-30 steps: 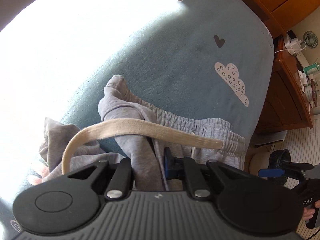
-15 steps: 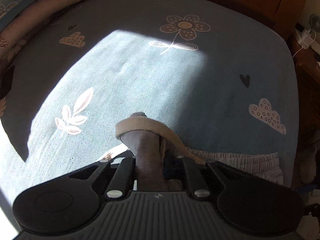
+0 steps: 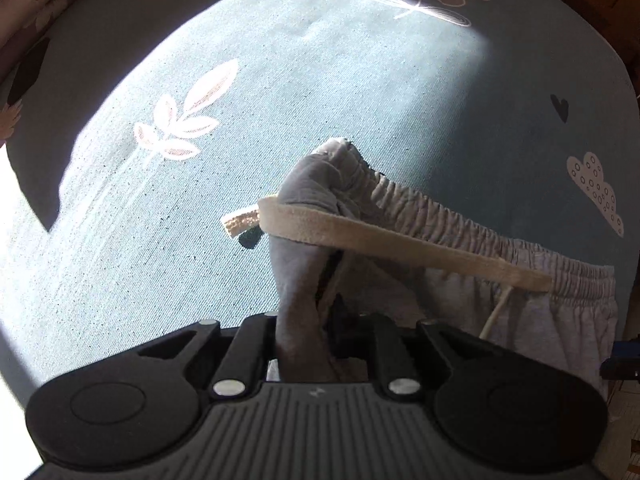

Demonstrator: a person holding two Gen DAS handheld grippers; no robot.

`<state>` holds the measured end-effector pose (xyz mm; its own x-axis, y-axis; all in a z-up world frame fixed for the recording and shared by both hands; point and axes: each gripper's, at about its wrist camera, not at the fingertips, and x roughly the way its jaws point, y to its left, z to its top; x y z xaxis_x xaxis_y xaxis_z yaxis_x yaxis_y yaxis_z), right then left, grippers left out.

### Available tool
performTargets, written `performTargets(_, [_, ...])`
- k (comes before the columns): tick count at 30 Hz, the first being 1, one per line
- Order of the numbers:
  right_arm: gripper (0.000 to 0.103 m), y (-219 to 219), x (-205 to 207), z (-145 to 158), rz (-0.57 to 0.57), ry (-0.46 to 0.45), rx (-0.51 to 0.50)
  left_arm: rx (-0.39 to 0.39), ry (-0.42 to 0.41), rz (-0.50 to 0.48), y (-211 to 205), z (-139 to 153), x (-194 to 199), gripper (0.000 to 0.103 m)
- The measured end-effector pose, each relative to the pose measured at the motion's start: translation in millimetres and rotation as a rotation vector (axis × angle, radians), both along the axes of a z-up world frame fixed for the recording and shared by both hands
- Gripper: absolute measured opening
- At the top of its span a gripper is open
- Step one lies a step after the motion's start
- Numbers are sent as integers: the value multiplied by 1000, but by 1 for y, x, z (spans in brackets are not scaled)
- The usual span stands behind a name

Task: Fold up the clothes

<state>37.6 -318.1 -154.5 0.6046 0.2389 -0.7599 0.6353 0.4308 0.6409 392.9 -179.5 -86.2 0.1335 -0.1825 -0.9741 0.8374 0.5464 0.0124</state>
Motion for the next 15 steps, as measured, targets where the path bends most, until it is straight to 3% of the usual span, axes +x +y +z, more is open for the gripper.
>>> performTargets(1, [29,2,4,2,18,21,2,-1,-13,-5,0,2,0,10])
performTargets(4, [17,11,10,1,47,33,0,15,-102,-41,-4,8,-3,9])
performTargets(8, [13,14,14,14,18,45,-63,16,-232,-112,-20,21,1,8])
performTargets(15, [10,11,32,54,-56,-25,-166,-32,-450,-290,-91,42,20,8])
